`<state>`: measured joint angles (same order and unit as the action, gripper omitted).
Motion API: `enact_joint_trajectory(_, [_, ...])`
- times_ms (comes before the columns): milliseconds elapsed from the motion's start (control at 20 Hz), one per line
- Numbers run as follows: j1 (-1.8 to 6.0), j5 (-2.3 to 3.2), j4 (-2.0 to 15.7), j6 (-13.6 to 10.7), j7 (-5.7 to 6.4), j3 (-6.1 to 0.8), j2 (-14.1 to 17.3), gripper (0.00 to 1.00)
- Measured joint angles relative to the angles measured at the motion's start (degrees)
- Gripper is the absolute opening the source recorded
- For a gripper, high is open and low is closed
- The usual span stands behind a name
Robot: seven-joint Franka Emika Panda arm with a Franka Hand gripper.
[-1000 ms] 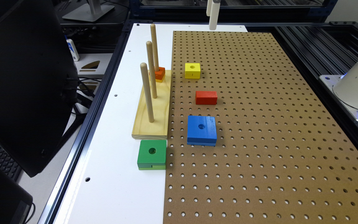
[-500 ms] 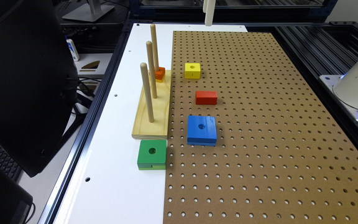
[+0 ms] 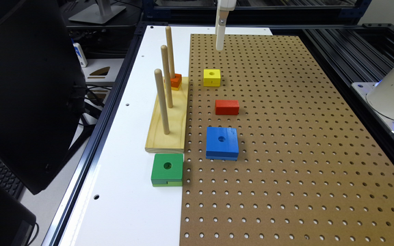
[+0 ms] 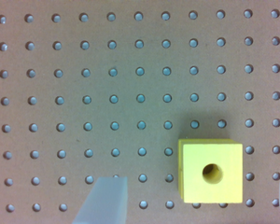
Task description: Pick up yellow block.
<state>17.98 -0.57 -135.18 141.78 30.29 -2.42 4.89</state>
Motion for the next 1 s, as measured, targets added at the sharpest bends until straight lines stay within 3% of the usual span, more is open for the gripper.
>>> enact_joint_trajectory(300, [-0.16,0.00,0.00,0.0,0.01,-0.81,0.0,1.00])
enact_joint_trajectory(550, [-0.16,0.00,-0.34,0.1,0.01,-0.94,0.5,1.00])
enact_joint_trajectory(800, [-0.16,0.00,-0.49,4.2,0.01,-0.96,5.1,1.00])
enact_joint_trajectory(1000, [-0.16,0.00,-0.42,4.6,0.01,-0.96,5.5,1.00])
